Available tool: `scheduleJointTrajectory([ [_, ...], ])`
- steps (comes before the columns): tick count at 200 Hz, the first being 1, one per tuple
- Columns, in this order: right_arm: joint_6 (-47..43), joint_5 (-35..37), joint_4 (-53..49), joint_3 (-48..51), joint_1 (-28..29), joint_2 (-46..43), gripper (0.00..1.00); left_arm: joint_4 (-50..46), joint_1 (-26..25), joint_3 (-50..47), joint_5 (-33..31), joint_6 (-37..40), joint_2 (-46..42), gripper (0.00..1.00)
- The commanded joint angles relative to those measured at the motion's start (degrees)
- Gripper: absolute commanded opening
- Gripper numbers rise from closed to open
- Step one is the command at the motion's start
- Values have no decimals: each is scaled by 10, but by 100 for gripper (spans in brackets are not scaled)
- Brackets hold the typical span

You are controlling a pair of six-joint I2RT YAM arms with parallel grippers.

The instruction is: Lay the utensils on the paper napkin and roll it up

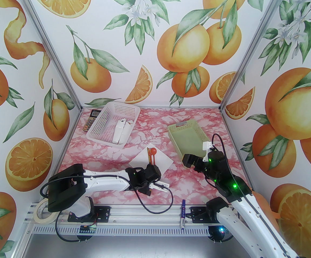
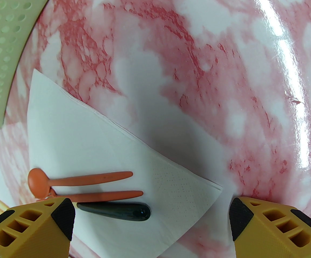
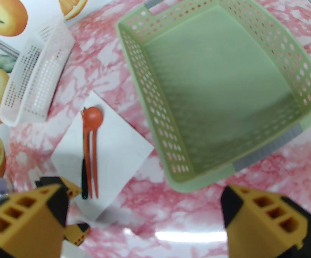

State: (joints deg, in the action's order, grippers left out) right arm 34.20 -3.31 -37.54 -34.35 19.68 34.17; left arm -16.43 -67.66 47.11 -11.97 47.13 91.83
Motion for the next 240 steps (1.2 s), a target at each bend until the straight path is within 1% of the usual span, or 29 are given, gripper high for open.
scheduleJointTrajectory([
  [1, -2, 14, -8, -3, -4, 2, 100, 24, 8, 15, -9, 11, 17, 100],
  [136, -4, 11, -12, -2, -3, -1, 100, 59, 35, 22, -3, 23, 33, 100],
  [205, -12, -5, -25, -6, -4, -2, 100, 82, 45, 24, 3, 23, 36, 100],
  [240, -15, -32, -29, -5, -4, -2, 99, 89, 52, 25, 5, 23, 30, 100],
])
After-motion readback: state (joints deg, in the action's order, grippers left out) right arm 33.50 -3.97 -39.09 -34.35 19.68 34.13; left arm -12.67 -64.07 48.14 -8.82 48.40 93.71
